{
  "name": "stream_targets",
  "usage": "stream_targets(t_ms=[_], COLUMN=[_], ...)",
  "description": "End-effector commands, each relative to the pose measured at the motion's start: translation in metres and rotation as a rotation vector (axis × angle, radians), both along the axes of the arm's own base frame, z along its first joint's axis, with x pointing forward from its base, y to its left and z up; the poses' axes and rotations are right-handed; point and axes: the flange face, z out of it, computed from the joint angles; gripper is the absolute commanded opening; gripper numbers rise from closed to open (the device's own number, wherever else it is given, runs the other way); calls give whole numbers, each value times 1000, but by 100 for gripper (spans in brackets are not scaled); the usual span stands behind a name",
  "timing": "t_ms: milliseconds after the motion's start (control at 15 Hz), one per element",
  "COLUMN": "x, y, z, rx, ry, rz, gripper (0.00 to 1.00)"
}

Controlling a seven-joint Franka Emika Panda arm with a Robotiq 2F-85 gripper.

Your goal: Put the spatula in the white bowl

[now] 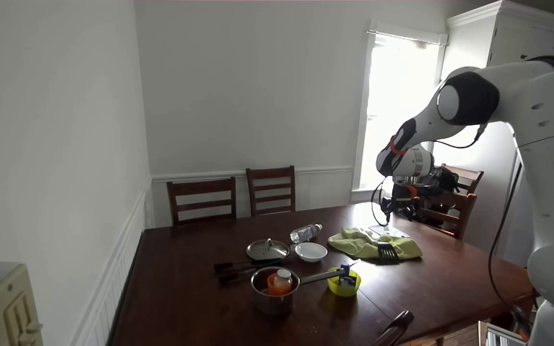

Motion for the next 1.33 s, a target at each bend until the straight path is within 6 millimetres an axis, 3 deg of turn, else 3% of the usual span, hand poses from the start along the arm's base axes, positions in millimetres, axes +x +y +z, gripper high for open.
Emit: stream_targets(t_ms=[0, 200, 267, 400, 733, 1067, 1267], x=[25, 44, 29, 35, 35, 57, 60], y=[-48, -67, -48, -50, -50, -51, -55], z=[-45, -70, -61, -72, -68, -103, -121], rx=[12, 12, 2, 2, 0, 37, 48], ry=[13, 50, 43, 54, 48, -51, -52], rz=[-164, -216, -172, -170, -169, -106, -126], gripper=[100, 100, 100, 100, 100, 100, 100])
